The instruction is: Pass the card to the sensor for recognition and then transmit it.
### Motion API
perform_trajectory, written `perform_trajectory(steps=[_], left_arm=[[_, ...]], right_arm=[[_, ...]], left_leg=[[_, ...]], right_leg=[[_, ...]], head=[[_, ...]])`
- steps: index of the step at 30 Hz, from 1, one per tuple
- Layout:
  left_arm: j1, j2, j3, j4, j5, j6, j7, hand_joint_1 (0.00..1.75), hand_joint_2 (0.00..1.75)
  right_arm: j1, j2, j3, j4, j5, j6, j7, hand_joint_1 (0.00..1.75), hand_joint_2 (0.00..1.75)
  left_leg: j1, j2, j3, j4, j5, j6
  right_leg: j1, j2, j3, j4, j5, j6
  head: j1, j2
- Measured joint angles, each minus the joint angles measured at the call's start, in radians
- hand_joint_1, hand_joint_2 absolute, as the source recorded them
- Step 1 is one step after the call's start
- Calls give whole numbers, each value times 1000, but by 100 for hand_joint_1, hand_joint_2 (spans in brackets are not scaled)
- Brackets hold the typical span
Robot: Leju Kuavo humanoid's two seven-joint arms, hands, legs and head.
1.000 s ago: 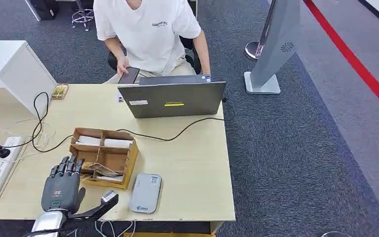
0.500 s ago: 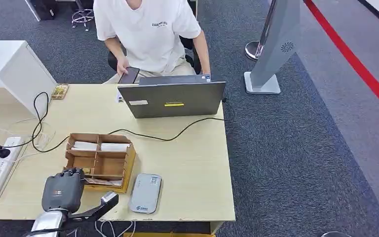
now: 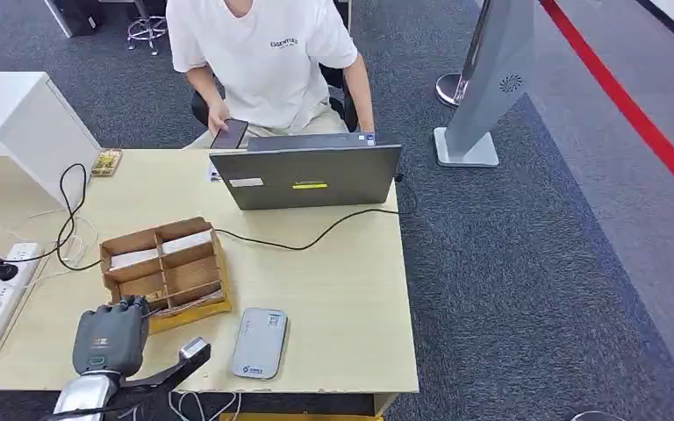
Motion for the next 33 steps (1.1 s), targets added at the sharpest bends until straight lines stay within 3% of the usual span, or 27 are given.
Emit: perform_trajectory(steps=[5, 8, 12, 17, 20, 24, 26, 28, 31, 33], left_arm=[[0, 9, -3, -18, -11, -20, -5, 175, 175], [-7, 45, -30, -72, 2, -71, -21, 175, 175], [-60, 149, -92, -184, 88, -179, -56, 175, 175], [-141, 291, -125, -322, 185, -239, -104, 175, 175], [-189, 338, -130, -366, 234, -276, -122, 175, 175], [-377, 368, -145, -389, 338, -382, -129, 175, 175], [-447, 365, -158, -385, 335, -391, -115, 175, 175], [-518, 324, -186, -333, 226, -306, -63, 175, 175], [-585, 236, -211, -204, 26, -40, 2, 175, 175], [-614, 197, -227, -99, -25, 104, 8, 175, 175]], right_arm=[[0, 0, 0, 0, -4, 0, 0, 0, 175], [1, 0, 0, 0, -14, -2, 0, 0, 175], [1, 0, 0, 2, -27, -3, -1, 0, 175], [3, 0, 0, 3, -34, -3, -3, 0, 175], [3, 2, 0, 3, -36, -3, -3, 0, 175], [1, 6, 0, 3, -38, -3, -5, 0, 175], [-2, 7, 0, 3, -31, 1, -5, 0, 175], [-4, 8, 6, 3, -8, 12, -2, 0, 175], [-13, 8, 35, 3, 34, 29, 2, 0, 175], [-20, 6, 51, 3, 47, 38, 2, 0, 175]], left_leg=[[0, 0, 0, 0, 0, 0], [0, 0, 0, 0, 0, 0], [1, 0, 0, 0, 0, -1], [1, 0, 0, 0, 1, -1], [1, 0, 0, 0, 1, -1], [1, -3, -1, 0, 2, -1], [0, -2, 0, 0, 2, -1], [0, -2, -1, 1, 2, -1], [0, -2, 0, 1, 2, -1], [0, 0, 0, 1, 2, -1]], right_leg=[[0, 0, 0, 0, 0, 0], [0, 0, 0, 0, 0, 0], [0, 0, 0, 0, 0, 0], [1, 1, 0, 1, 0, -1], [1, 1, -1, 1, 0, -1], [1, -3, 0, 1, 1, -1], [0, -1, -1, 1, 1, -1], [0, -2, -1, 0, 2, -1], [0, -1, 0, 0, 2, 0], [0, 2, 0, 0, 3, -1]], head=[[0, 0], [0, 0], [0, 0], [0, 0], [0, 0], [1, 0], [0, 0], [1, 0], [1, 0], [1, 0]])
